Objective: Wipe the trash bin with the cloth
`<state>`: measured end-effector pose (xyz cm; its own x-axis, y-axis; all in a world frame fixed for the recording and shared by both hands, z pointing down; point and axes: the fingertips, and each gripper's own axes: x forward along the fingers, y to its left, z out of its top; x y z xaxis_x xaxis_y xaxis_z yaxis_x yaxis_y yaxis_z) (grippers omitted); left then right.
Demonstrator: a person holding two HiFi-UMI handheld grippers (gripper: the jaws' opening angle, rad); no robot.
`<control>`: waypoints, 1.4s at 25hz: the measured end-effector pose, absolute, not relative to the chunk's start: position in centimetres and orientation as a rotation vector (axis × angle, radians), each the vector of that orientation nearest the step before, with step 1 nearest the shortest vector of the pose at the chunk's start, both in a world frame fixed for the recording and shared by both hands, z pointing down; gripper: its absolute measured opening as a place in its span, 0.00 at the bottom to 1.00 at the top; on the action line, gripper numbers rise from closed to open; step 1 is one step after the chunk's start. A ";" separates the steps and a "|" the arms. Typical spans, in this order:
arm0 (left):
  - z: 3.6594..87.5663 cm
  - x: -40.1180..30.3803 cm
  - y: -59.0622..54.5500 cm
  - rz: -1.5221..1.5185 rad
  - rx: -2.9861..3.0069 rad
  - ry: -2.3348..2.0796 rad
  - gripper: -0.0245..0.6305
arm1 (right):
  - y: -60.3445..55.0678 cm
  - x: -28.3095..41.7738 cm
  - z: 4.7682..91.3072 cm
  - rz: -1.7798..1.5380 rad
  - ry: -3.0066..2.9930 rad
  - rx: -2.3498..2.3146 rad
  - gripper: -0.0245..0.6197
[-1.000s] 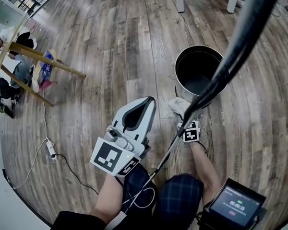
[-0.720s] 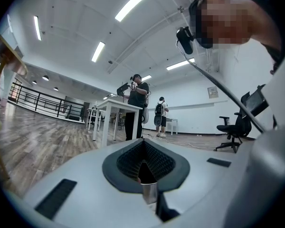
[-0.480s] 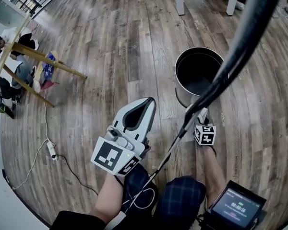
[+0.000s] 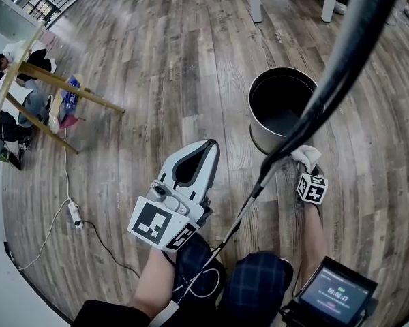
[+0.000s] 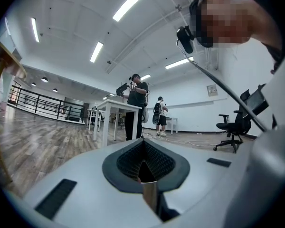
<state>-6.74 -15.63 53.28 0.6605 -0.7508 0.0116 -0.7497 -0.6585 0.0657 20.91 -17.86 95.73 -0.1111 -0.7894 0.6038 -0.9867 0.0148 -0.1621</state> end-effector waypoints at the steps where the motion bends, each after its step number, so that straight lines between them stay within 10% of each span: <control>1: 53.3 -6.7 -15.7 -0.020 2.805 -1.267 0.03 | -17.8 21.1 95.7 0.798 -1.953 1.825 0.18; 35: 54.3 -4.4 -15.6 0.038 2.845 -1.232 0.03 | -13.3 8.7 63.7 0.140 -2.613 1.688 0.18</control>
